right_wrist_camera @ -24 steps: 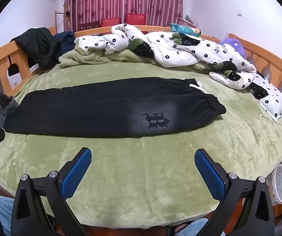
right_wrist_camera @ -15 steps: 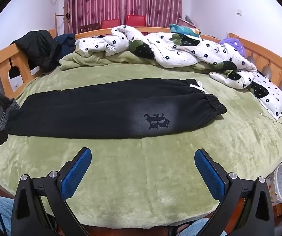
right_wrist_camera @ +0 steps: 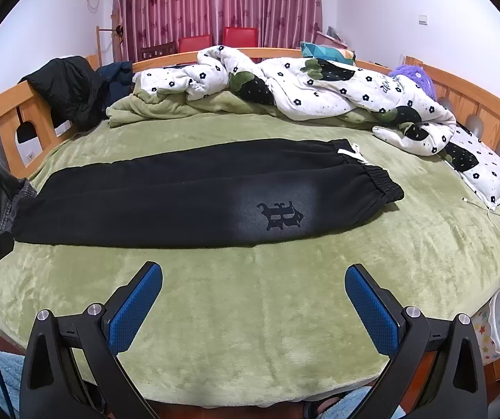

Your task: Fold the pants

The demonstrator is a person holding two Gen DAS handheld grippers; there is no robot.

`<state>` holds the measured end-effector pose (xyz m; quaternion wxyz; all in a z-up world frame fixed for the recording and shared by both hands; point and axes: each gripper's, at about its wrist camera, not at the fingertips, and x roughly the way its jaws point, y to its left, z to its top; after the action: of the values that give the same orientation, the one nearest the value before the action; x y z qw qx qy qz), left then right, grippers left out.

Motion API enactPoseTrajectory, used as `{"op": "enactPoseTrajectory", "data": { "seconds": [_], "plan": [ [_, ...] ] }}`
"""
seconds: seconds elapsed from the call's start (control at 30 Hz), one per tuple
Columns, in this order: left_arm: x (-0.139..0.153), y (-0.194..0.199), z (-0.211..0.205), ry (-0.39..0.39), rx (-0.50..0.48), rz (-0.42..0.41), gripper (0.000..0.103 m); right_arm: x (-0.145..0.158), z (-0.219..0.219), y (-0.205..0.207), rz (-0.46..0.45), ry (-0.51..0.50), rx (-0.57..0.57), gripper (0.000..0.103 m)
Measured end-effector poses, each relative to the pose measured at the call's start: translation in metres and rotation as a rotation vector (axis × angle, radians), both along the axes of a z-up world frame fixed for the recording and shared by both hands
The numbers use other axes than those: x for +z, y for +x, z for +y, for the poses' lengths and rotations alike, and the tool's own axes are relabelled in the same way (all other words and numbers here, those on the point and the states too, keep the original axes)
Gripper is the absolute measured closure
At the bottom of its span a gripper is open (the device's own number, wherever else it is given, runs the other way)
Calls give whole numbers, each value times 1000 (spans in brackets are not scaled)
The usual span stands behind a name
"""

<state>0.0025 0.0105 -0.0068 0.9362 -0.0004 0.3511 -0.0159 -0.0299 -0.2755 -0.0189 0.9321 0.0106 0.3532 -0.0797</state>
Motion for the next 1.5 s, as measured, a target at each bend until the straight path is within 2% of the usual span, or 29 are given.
{"op": "enactPoseTrajectory", "data": {
  "seconds": [1.5],
  "plan": [
    [-1, -2, 5, -20, 5, 2, 0, 0, 1, 0, -5, 3, 1, 0]
  ]
}}
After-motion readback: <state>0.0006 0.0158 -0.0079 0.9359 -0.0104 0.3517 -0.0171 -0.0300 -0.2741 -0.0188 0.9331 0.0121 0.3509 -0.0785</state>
